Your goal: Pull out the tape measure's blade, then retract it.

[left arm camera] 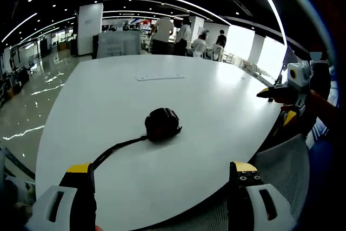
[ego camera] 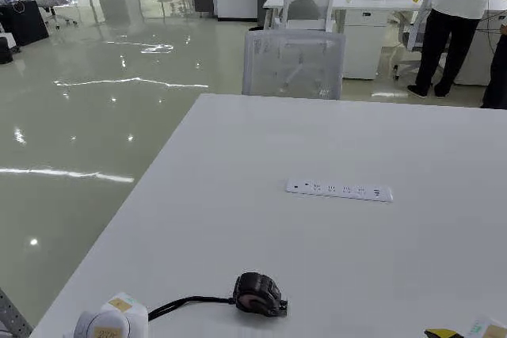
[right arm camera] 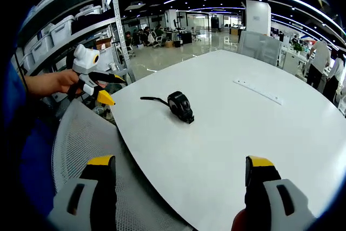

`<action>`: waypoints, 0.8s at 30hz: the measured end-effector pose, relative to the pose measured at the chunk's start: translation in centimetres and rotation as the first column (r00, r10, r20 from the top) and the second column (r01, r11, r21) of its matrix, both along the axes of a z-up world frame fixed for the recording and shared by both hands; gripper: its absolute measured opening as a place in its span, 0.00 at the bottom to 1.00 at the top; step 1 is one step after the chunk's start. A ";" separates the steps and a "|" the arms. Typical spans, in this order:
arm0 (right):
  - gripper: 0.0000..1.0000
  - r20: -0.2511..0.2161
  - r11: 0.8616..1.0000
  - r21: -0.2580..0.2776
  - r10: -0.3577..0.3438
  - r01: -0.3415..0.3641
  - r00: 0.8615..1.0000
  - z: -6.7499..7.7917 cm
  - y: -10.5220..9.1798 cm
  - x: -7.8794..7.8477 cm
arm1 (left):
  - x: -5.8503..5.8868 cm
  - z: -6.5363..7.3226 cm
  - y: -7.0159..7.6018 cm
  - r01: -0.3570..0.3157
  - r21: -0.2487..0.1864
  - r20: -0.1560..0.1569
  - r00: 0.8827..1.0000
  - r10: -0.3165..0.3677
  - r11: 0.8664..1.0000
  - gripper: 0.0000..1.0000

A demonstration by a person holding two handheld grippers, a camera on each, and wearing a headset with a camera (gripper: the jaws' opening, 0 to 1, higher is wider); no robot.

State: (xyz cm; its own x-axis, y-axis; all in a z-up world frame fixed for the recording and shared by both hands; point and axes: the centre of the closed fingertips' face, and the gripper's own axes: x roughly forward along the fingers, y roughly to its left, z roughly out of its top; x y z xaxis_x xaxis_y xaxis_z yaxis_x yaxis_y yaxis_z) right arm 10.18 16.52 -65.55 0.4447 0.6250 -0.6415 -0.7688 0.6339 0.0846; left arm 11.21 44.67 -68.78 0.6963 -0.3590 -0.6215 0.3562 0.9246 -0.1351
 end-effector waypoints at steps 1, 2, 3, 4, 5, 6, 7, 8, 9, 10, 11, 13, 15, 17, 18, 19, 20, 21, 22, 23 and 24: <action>0.98 0.000 1.000 0.000 -0.011 0.011 1.000 0.2 -0.2 -0.1 | -0.2 0.2 0.0 0.007 -0.001 0.001 1.000 -0.007 1.000 1.00; 0.99 0.001 1.000 0.004 -0.018 0.018 1.000 0.4 -0.3 -0.2 | -0.3 0.4 0.0 0.011 -0.004 0.001 1.000 -0.011 1.000 1.00; 1.00 0.000 1.000 0.007 -0.020 0.020 1.000 0.7 -0.4 -0.5 | -0.5 0.6 0.1 0.013 -0.009 0.002 1.000 -0.013 1.000 1.00; 1.00 0.001 1.000 0.006 -0.022 0.022 1.000 0.9 -0.5 -0.6 | -0.6 0.7 0.2 0.012 -0.008 0.003 1.000 -0.012 1.000 1.00; 1.00 0.005 1.000 0.003 -0.026 0.026 1.000 1.0 -0.6 -0.7 | -0.8 0.8 0.3 0.009 -0.005 0.004 1.000 -0.009 1.000 1.00; 1.00 0.008 1.000 0.002 -0.030 0.030 1.000 1.2 -0.8 -0.8 | -0.9 0.9 0.5 0.008 -0.004 0.005 1.000 -0.008 1.000 1.00; 1.00 0.010 0.999 0.003 -0.035 0.035 0.999 1.5 -1.0 -0.9 | -1.0 1.0 0.7 0.006 -0.004 0.007 1.000 -0.006 1.000 1.00; 1.00 0.013 0.999 0.003 -0.041 0.041 0.999 1.7 -1.2 -1.0 | -1.2 1.3 0.9 0.002 -0.005 0.011 1.000 -0.002 1.000 1.00; 1.00 0.014 0.999 0.004 -0.043 0.043 0.999 1.9 -1.4 -1.1 | -1.3 1.4 1.0 0.000 -0.005 0.013 1.000 0.000 1.000 1.00; 1.00 0.015 0.999 0.003 -0.045 0.045 0.999 2.0 -1.5 -1.2 | -1.4 1.5 1.1 -0.002 -0.003 0.015 1.000 0.002 1.000 1.00; 1.00 0.019 0.999 0.000 -0.048 0.048 0.999 2.2 -1.8 -1.4 | -1.6 1.7 1.3 -0.003 -0.001 0.018 1.000 0.003 1.000 1.00; 1.00 0.022 0.999 -0.008 -0.054 0.054 0.998 2.5 -2.2 -1.7 | -1.8 2.1 1.7 -0.007 0.002 0.023 1.000 0.007 1.000 1.00; 1.00 0.021 0.998 -0.013 -0.058 0.059 0.998 2.6 -2.6 -1.9 | -2.1 2.4 1.9 -0.010 0.004 0.028 1.000 0.010 1.000 1.00; 1.00 0.021 0.998 -0.021 -0.067 0.067 0.998 2.8 -3.2 -2.3 | -2.3 2.7 2.3 -0.011 0.008 0.034 0.999 0.011 1.000 1.00; 1.00 0.019 0.997 -0.026 -0.070 0.071 0.997 2.9 -3.5 -2.5 | -2.4 2.8 2.4 -0.011 0.006 0.036 0.999 0.011 1.000 1.00; 1.00 0.019 0.997 -0.030 -0.074 0.075 0.997 3.0 -3.7 -2.7 | -2.5 2.9 2.5 -0.011 0.005 0.039 0.999 0.010 1.000 1.00; 1.00 0.021 0.996 -0.035 -0.080 0.080 0.997 3.0 -4.0 -2.8 | -2.6 3.1 2.6 -0.010 0.004 0.040 0.999 0.010 1.000 1.00; 1.00 0.020 0.995 -0.037 -0.089 0.089 0.996 3.1 -4.4 -2.9 | -2.7 3.2 2.6 -0.006 0.006 0.042 0.999 0.005 1.000 1.00; 1.00 0.020 0.995 -0.040 -0.095 0.096 0.995 3.1 -4.7 -3.0 | -2.9 3.3 2.7 -0.002 0.008 0.043 0.999 0.002 1.000 1.00; 1.00 0.017 0.994 -0.046 -0.101 0.101 0.995 3.3 -5.0 -3.2 | -3.0 3.5 2.9 -0.001 0.010 0.047 0.999 0.000 1.000 1.00; 1.00 0.021 0.994 -0.048 -0.101 0.102 0.995 3.4 -5.1 -3.4 | -3.0 3.6 3.0 0.001 0.008 0.051 0.999 -0.001 1.000 1.00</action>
State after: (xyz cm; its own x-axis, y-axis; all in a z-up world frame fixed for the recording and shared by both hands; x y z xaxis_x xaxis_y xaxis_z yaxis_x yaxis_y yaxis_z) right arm 6.83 11.39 -62.12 0.5162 0.5441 -0.6615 -0.7017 0.7114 0.0376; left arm 8.17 47.66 -65.16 0.7266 -0.3549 -0.5883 0.3636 0.9252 -0.1091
